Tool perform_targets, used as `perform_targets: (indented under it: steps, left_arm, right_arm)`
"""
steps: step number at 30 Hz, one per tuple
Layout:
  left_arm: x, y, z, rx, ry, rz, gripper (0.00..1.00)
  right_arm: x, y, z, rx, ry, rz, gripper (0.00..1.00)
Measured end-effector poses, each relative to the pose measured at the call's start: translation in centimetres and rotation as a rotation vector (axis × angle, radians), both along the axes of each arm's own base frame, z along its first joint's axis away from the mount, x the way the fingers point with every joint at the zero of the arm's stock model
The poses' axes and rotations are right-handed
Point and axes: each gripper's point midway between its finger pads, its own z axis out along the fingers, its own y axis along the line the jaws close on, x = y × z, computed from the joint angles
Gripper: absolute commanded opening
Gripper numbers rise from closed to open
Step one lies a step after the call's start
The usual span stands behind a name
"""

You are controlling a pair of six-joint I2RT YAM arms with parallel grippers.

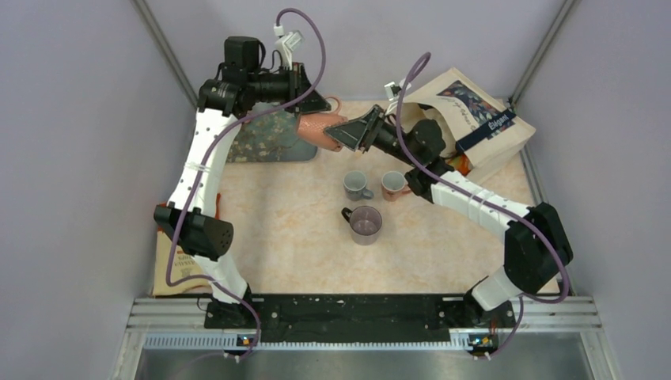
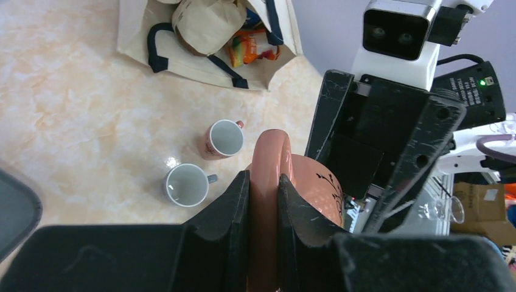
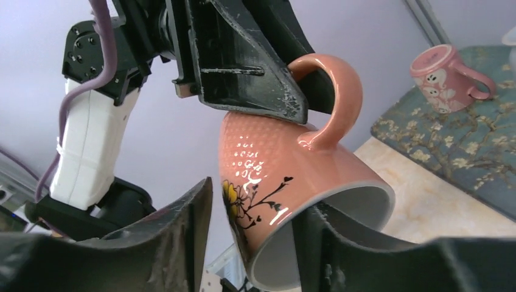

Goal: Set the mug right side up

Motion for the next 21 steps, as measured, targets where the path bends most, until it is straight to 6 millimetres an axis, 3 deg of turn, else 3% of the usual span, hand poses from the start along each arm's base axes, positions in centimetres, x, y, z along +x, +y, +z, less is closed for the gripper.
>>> perform_targets:
  steps: [3,4,5,9,11,17,21]
  left_arm:
    - [-0.1,-0.4,0.0,-0.033,0.004,-0.032,0.00]
    - [0.1,-0.4,-0.1,-0.038,-0.006,-0.039,0.01]
    - [0.3,-0.4,-0.1,-0.038,-0.024,-0.045,0.10]
    - [0.9,-0.3,-0.8,-0.008,-0.075,-0.044,0.77]
    - [1.3,-0.1,-1.5,0.027,-0.088,-0.019,0.98]
    - [3.6,3.0,-5.5,0.235,-0.118,0.194,0.99]
    - [4.9,5.7,-6.4,0.359,-0.179,0.304,0.99]
  right_arm:
    - [0.3,-0.1,-0.4,-0.007,0.023,0.000,0.07]
    - [0.3,-0.1,-0.5,-0.009,0.032,0.000,0.00]
    - [0.3,-0.2,-0.3,-0.001,0.046,0.004,0.00]
    - [0.4,-0.3,-0.2,-0.058,0.027,-0.020,0.00]
    - [0.9,-0.5,-1.4,-0.139,0.023,-0.060,0.00]
    - [2.7,-3.3,-7.4,-0.474,0.068,-0.231,0.00]
    - [3.2,-6.2,-9.7,-0.699,0.094,-0.326,0.00]
